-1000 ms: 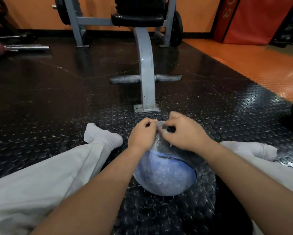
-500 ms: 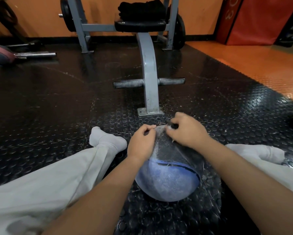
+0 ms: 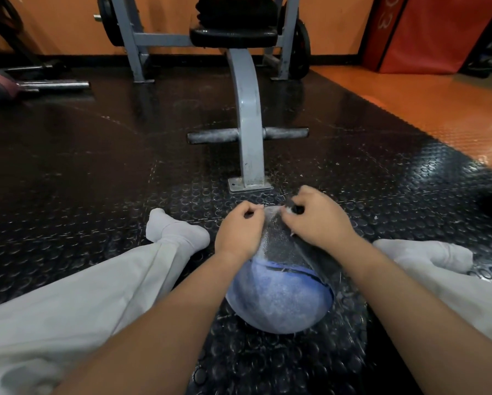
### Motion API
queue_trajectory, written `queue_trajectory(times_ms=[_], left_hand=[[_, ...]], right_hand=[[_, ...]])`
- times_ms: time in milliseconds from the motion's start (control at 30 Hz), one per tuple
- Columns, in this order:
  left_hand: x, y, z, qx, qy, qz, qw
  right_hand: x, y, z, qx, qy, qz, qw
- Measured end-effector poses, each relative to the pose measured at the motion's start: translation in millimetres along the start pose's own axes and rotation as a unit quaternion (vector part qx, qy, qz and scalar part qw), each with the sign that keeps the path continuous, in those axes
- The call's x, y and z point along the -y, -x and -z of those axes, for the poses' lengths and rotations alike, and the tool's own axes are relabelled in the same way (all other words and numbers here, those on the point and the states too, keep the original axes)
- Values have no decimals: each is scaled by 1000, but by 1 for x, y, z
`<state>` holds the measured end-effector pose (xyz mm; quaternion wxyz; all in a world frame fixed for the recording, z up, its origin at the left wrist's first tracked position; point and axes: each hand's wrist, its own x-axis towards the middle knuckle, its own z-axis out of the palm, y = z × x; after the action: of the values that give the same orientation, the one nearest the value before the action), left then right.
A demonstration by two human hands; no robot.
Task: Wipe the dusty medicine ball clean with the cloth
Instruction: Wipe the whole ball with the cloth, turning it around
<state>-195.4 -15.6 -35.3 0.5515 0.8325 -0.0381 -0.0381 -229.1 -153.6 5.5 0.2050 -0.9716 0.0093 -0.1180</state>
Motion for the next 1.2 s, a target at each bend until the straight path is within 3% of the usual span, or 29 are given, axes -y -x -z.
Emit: queue_trajectory(times_ms=[67, 167, 233, 300, 400, 500, 567, 667, 767, 833, 1033, 1200], left_hand=[[-3, 0, -1, -2, -11, 9, 1000], [-1, -7, 2, 7, -4, 6, 1000], [2, -13, 5, 28, 7, 1, 1000], [4, -15, 6, 52, 10, -7, 999], [4, -16, 3, 60, 8, -12, 998], [-1, -17, -2, 54, -6, -14, 998], [-7, -18, -7, 47, -36, -17, 998], [-13, -25, -11, 50, -53, -20, 997], [-18, -28, -16, 87, -62, -37, 994], [-19, -25, -20, 101, -92, -55, 989], [-13, -14, -29, 176, -124, -145, 966], [-11, -22, -35, 153, -106, -117, 976]], right_hand=[[-5, -5, -4, -10, 0, -39, 999], [6, 27, -7, -33, -7, 65, 997], [9, 49, -6, -7, -36, 146, 989], [0, 46, -4, 16, -88, 156, 984], [-24, 23, -3, -14, -185, 10, 983], [-45, 6, -8, -55, -284, -177, 941], [-48, 6, -13, -91, -276, -206, 935], [-27, 24, -20, -148, -212, -61, 964], [-12, 47, -22, -127, -99, 125, 979], [-23, 49, -19, -110, -126, 123, 978], [-54, 52, -9, -139, -233, -36, 962], [-36, 62, -4, -68, -130, 86, 985]])
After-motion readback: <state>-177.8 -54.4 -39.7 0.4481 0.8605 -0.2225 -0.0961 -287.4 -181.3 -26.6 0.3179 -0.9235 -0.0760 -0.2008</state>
